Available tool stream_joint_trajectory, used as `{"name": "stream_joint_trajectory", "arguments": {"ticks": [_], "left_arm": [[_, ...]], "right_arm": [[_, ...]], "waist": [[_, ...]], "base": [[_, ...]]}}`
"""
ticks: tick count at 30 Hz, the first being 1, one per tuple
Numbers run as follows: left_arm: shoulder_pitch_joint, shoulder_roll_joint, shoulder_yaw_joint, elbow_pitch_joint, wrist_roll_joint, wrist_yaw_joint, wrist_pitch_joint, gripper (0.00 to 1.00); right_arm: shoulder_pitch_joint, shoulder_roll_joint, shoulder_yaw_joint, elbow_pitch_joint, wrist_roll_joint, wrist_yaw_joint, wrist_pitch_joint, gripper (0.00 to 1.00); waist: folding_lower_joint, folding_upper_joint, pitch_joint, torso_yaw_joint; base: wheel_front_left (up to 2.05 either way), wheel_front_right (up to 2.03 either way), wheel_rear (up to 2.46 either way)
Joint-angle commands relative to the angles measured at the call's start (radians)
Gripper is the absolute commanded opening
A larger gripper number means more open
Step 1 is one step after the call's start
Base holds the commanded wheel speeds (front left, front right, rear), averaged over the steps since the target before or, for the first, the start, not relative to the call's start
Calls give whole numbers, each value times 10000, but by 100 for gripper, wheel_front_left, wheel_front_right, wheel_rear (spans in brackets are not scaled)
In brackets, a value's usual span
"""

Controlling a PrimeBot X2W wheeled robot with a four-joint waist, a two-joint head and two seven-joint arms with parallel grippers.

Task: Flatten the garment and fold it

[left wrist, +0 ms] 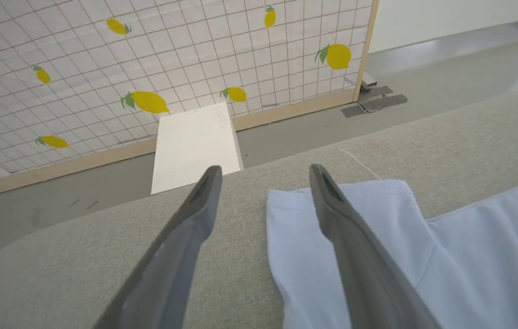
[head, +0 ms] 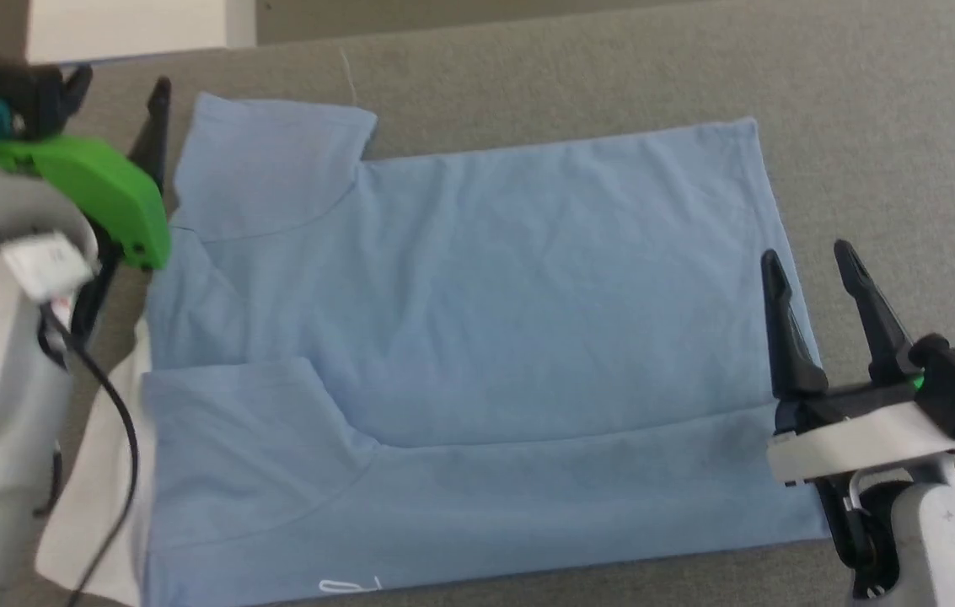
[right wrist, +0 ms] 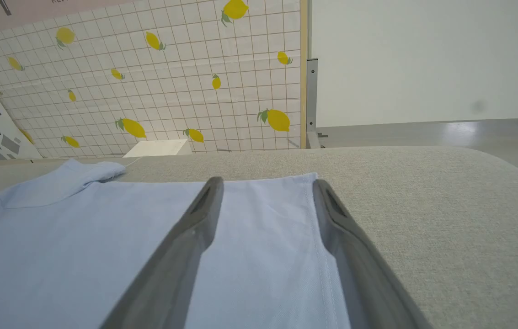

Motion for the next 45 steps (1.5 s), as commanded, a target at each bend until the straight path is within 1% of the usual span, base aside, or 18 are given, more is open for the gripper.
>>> {"name": "stream_joint_trajectory", "arguments": {"ticks": [1, 4, 6, 10, 13, 17, 19, 24, 25, 26, 27, 31, 34, 37, 39, 45], "left_arm": [[-546, 65, -78, 336, -142, -147, 458, 100], [-1314, 73, -160, 964, -343, -266, 1547, 100], [-1733, 110, -155, 1328, -469, -185, 2325, 100], [-2325, 212, -66, 1775, -707, 107, 3653, 100], [-2585, 327, 23, 1939, -792, 520, 4498, 100], [-2736, 490, 120, 1932, -842, 1008, 5282, 100], [-2755, 583, 136, 1852, -833, 1185, 5557, 100], [-2557, 611, 190, 1667, -1110, 1452, 6330, 100], [-2491, 652, 146, 1594, -1142, 1462, 6556, 71], [-2451, 686, 128, 1516, -1158, 1479, 6675, 29], [-2414, 727, 120, 1405, -1170, 1500, 6764, 0], [-2324, 880, 87, 997, -1130, 1512, 6802, 0], [-2299, 927, 94, 796, -1102, 1507, 6653, 0], [-2278, 905, 81, 731, -1111, 1527, 6583, 0], [-2286, 885, 60, 690, -1116, 1515, 6546, 0], [-2410, 757, -42, 487, -1139, 1402, 6403, 0]], "right_arm": [[-260, -13, 95, -74, -81, -15, -80, 100], [-456, 0, 237, -75, -84, -15, -84, 100], [-556, 15, 321, -75, -83, -15, -92, 100], [-714, 52, 499, -44, -14, -15, -131, 100], [-823, 74, 641, -4, 53, -15, -179, 100], [-960, 98, 778, 59, 145, -15, -258, 100], [-1036, 107, 828, 86, 183, -15, -292, 100], [-1146, 126, 897, 157, 277, -15, -363, 100], [-1160, 129, 902, 175, 287, -15, -367, 100], [-1172, 131, 907, 189, 292, -15, -367, 100], [-1189, 134, 915, 204, 296, -15, -363, 100], [-1433, 137, 927, 199, 233, -15, -254, 100], [-2014, 134, 779, 177, 88, -15, -3, 100], [-2998, 142, 399, 424, -6, -15, 895, 100], [-3695, 148, 198, 806, -87, -15, 1996, 100], [-5838, 158, -339, 2239, -328, -15, 5791, 100]], "waist": [[0, 0, 822, -606], [0, 0, 1098, -812], [0, 0, 1259, -944], [0, 0, 1527, -1175], [0, 0, 1710, -1333], [0, 0, 1920, -1493], [0, 0, 2025, -1559], [0, 0, 2157, -1649], [0, 0, 2173, -1655], [0, 0, 2184, -1659], [0, 0, 2197, -1663], [0, 0, 2252, -1658], [0, 0, 2312, -1638], [0, 0, 2347, -1592], [0, 0, 2378, -1526], [0, 0, 2528, -1209]], "base": [[0, 0, 0], [0, 0, 0], [0, 0, 0], [0, 0, 0], [0, 0, 0], [0, 0, 0], [0, 0, 0], [0, 0, 0], [0, 0, 0], [0, 0, 0], [0, 0, 0], [0, 0, 0], [0, 0, 0], [0, 0, 0], [0, 0, 0], [0, 0, 0]]}}
